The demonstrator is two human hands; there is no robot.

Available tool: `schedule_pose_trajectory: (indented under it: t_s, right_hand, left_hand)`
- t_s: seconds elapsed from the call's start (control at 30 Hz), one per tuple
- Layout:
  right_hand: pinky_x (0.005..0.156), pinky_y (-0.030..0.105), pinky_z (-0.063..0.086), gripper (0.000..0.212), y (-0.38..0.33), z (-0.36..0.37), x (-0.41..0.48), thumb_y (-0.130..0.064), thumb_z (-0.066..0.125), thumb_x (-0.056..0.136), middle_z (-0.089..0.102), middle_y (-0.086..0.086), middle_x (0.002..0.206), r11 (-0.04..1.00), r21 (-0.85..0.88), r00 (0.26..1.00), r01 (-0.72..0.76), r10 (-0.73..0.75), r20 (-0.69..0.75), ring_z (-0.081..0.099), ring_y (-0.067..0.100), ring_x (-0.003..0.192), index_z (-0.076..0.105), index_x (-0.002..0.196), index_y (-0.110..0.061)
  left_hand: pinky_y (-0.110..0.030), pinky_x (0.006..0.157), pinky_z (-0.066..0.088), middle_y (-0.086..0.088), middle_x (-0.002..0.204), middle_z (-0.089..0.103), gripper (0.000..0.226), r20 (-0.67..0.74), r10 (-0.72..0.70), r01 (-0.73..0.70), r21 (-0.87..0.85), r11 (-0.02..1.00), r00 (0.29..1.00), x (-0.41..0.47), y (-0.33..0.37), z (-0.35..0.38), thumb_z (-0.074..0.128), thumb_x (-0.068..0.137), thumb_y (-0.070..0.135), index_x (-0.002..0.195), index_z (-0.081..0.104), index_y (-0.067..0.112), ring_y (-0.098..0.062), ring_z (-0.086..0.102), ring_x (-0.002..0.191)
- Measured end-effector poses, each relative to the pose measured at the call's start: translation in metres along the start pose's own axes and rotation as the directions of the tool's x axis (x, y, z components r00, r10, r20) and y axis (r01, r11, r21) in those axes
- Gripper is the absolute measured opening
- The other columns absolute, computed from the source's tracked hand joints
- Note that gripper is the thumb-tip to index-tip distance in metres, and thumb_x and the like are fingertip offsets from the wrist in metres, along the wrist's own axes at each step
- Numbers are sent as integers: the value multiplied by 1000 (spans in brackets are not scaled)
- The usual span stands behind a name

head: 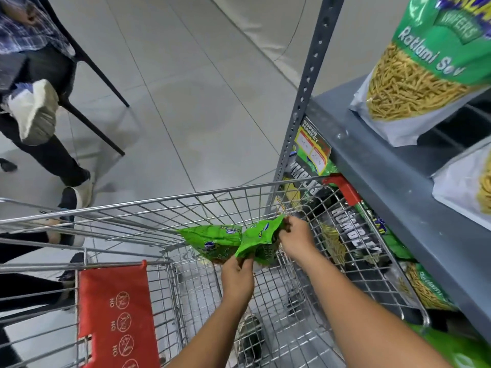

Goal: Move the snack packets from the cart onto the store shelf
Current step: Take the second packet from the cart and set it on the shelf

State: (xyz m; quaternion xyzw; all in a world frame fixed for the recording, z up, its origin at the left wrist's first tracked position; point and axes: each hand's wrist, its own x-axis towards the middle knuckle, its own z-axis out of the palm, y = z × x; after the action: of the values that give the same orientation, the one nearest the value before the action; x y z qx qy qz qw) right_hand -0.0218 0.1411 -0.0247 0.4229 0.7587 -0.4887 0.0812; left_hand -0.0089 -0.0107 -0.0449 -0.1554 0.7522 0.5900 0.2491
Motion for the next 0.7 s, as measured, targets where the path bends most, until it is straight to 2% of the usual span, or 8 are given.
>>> schedule_pose_trajectory:
  t_s: [0.17, 0.23, 0.3, 0.43, 0.5, 0.6, 0.67, 0.7]
  right_hand:
    - [65, 28, 49, 26, -8, -35, -51, 0, 54, 82, 69, -2, 88, 991, 126, 996, 54, -46, -70, 64, 20, 80, 63, 86, -25]
    - [63, 26, 47, 27, -11, -49, -76, 1, 55, 83, 68, -4, 86, 975, 206, 992, 87, -64, -113, 63, 16, 78, 63, 85, -25]
    - [65, 28, 47, 29, -11, -69, -108, 3, 55, 80, 68, -3, 80, 945, 299, 982, 131, -81, -172, 61, 16, 71, 63, 78, -25]
    - [58, 22, 48, 32, -19, -110, -170, 6, 58, 78, 65, -8, 70, 872, 417, 948, 256, -143, -283, 60, 5, 62, 62, 71, -26]
    - [63, 18, 50, 28, -11, -142, -216, 4, 63, 78, 66, -9, 67, 822, 460, 916, 337, -173, -363, 60, 0, 60, 65, 70, -24]
    - [61, 35, 46, 16, 9, -178, -273, -3, 66, 83, 64, -8, 55, 713, 577, 893, 399, -160, -421, 57, 21, 63, 63, 75, -17]
    - [57, 32, 45, 16, 37, -213, -318, -7, 65, 84, 58, -10, 48, 680, 564, 834, 469, -131, -536, 60, 12, 55, 58, 74, -18]
    - [57, 31, 46, 15, 41, -219, -326, -8, 66, 84, 56, -9, 49, 669, 569, 829, 478, -128, -545, 62, 9, 53, 57, 76, -18]
  left_hand:
    - [-38, 70, 48, 4, 61, 61, 21, 30, 134, -133, -25, 991, 990, -30, 25, -10, 60, 92, 18, 72, 66, 13, -16, 54, 65]
    - [-38, 65, 42, -6, 62, 55, 27, 32, 223, -220, -62, 973, 974, -45, 40, -16, 60, 91, 17, 70, 59, 1, -18, 48, 65]
    - [-36, 60, 35, -9, 61, 47, 31, 65, 327, -322, -66, 944, 943, -67, 60, -23, 60, 91, 16, 65, 54, 1, -18, 42, 61]
    - [-29, 51, 26, 4, 48, 41, 35, 175, 470, -470, -43, 881, 865, -108, 101, -34, 62, 89, 25, 60, 52, 9, -14, 33, 47]
    - [-28, 49, 27, 4, 44, 44, 32, 250, 555, -568, -24, 823, 793, -151, 121, -28, 63, 89, 24, 63, 56, 6, -12, 34, 43]
    - [-37, 49, 40, -28, 60, 57, 34, 350, 657, -693, -31, 720, 667, -206, 143, -16, 64, 87, 29, 71, 58, 0, -19, 45, 46]
    - [-50, 56, 48, -35, 67, 58, 41, 449, 688, -722, -124, 680, 571, -253, 150, 10, 65, 81, 38, 73, 60, -1, -25, 52, 55]
    - [-54, 59, 49, -32, 65, 59, 42, 456, 695, -721, -151, 677, 556, -261, 154, 14, 65, 78, 40, 74, 62, -1, -23, 52, 59]
